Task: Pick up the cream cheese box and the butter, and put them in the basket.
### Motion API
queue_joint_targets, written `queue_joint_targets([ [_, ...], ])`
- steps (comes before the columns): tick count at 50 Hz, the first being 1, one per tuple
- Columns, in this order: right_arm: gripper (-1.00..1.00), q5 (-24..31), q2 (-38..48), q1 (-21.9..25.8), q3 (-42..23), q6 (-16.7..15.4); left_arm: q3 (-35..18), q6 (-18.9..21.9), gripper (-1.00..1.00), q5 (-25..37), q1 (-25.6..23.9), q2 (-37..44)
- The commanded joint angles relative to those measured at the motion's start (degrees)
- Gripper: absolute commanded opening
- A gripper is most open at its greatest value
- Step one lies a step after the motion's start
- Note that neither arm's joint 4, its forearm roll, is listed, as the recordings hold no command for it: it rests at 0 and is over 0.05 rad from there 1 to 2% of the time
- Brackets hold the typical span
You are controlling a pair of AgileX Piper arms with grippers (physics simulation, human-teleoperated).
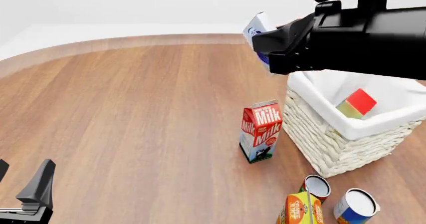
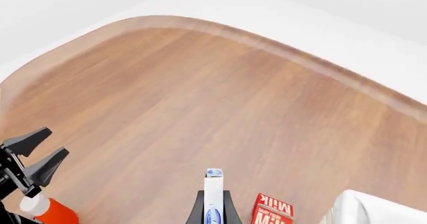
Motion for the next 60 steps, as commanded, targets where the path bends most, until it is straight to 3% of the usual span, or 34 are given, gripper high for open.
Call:
queue_joint_targets([
  [1, -1.0, 0.55, -3.57, -5.31, 0.05, -0.33, 0.0, 0.0, 1.0, 0.0, 0.0, 0.0],
  [29, -1.0, 2.27, -13.58, -17.77, 4.44, -0.62, 0.0, 0.0, 1.0, 0.0, 0.0, 0.0],
  [60, -1.0, -0.74, -14.05, -28.48, 8.09, -0.91, 0.0, 0.0, 1.0, 0.0, 0.0, 0.0],
])
